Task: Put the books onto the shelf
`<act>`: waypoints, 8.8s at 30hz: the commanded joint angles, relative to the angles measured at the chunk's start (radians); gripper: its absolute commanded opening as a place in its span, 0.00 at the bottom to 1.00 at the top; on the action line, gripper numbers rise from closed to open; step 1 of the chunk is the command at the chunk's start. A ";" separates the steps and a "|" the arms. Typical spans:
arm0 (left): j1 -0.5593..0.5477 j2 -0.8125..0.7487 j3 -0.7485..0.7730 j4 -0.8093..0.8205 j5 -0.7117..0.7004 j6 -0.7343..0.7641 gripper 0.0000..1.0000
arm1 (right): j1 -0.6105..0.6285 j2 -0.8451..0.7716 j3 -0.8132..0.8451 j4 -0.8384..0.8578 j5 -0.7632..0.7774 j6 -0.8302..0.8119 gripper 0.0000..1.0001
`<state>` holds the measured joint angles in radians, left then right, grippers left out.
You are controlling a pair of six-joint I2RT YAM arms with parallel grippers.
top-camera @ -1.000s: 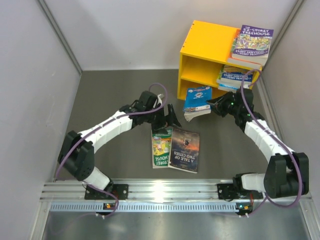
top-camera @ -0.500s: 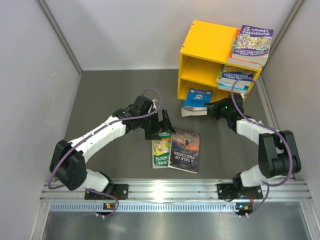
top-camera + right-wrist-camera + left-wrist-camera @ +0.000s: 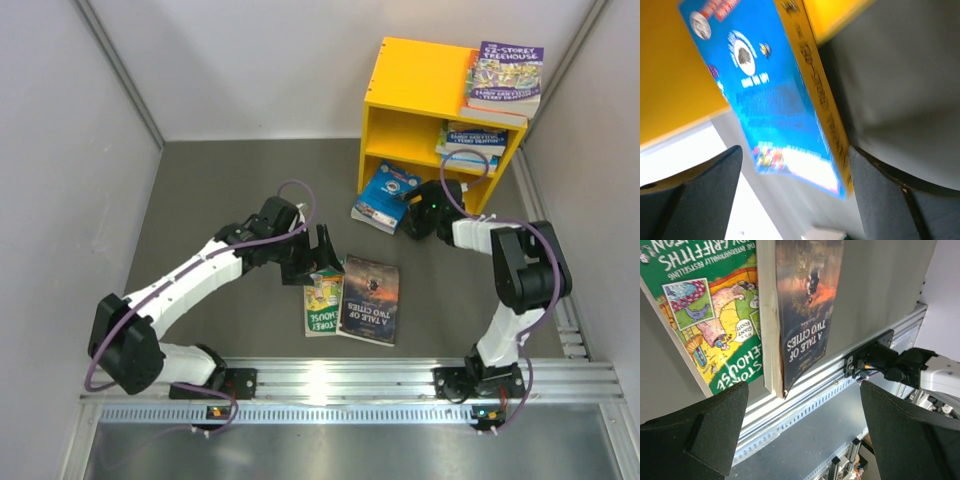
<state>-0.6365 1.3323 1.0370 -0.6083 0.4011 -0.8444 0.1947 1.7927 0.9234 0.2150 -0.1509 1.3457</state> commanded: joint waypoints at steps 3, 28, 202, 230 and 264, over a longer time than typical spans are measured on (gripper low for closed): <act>-0.002 0.089 0.040 -0.005 -0.073 0.044 0.97 | 0.014 -0.176 -0.099 -0.083 -0.081 -0.088 0.86; -0.186 0.870 0.738 -0.065 -0.453 0.059 0.00 | -0.296 -1.158 -0.097 -1.036 -0.128 -0.556 0.81; -0.167 0.559 0.161 0.233 -0.116 0.018 0.99 | -0.113 -1.170 -0.649 -0.620 -0.265 -0.290 0.00; -0.730 0.356 0.196 0.392 -0.841 0.665 0.99 | -0.110 -0.785 -0.348 -0.646 -0.427 -0.365 0.00; -0.729 0.742 0.495 0.248 -0.933 0.775 0.00 | -0.109 -0.923 -0.164 -0.930 -0.446 -0.273 0.14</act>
<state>-1.3682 2.0228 1.5017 -0.3550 -0.6220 -0.0177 0.0692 0.9520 0.6579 -0.7147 -0.4828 1.0424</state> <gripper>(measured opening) 0.293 0.216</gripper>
